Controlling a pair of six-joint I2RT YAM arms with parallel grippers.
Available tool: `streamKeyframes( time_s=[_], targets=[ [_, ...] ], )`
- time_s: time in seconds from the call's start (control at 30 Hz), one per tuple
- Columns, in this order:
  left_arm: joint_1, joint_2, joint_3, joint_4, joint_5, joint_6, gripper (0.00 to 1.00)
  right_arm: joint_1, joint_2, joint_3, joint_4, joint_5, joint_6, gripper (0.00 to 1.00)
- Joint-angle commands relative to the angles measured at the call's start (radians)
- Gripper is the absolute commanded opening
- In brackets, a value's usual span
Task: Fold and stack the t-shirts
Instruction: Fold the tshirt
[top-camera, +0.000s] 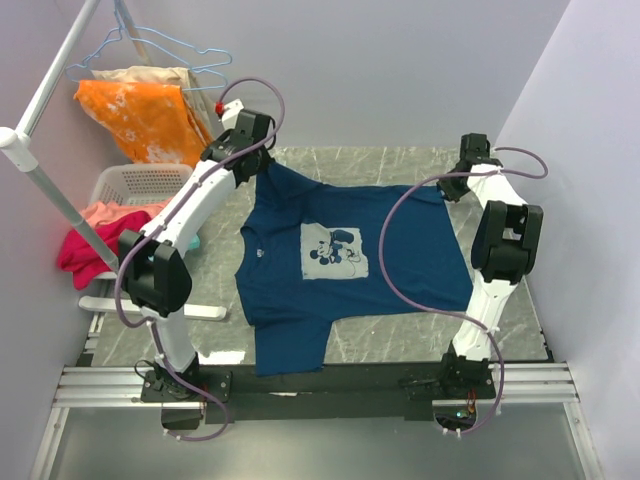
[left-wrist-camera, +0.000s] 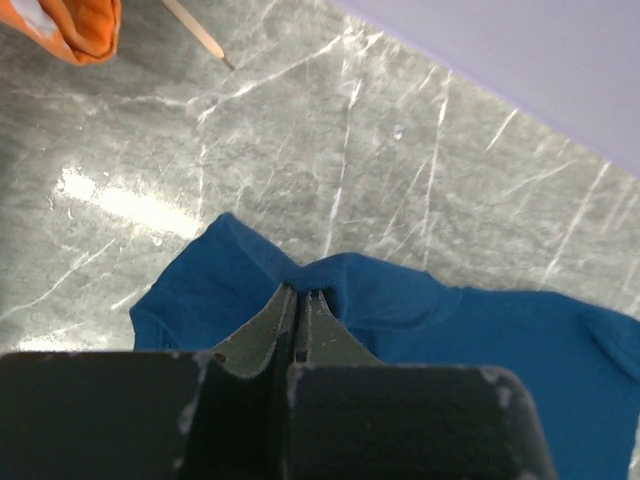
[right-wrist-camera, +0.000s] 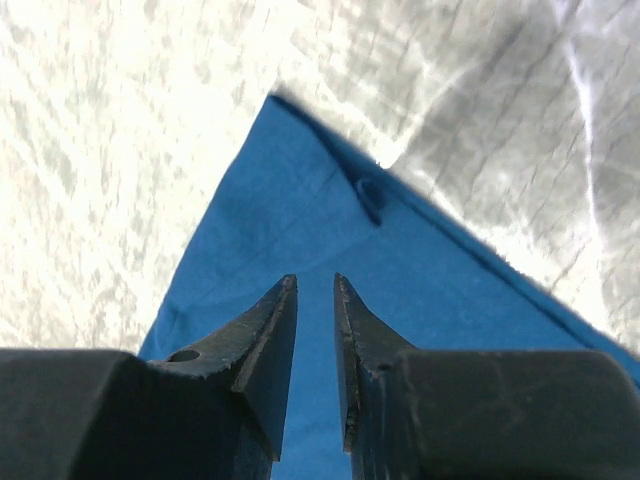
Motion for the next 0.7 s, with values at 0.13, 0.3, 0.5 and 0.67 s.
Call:
streamKeyframes(
  time_s=[0.13,0.3,0.5,0.67],
  targets=[
    [0.008,0.073,0.057,0.015,0.089,0.034,0.01,-0.017,0.089,0.115,-0.043,0.033,-0.006,0.29],
    [0.008,0.081,0.032,0.016,0.108,0.030,0.01,-0.024,0.123,0.129,-0.037,0.024,-0.011,0.28],
    [0.008,0.086,0.019,0.016,0.114,0.031,0.01,-0.029,0.149,0.132,-0.016,0.018,-0.017,0.28],
    [0.008,0.092,0.028,0.010,0.106,0.039,0.01,-0.035,0.189,0.171,-0.036,0.008,-0.018,0.31]
  ],
)
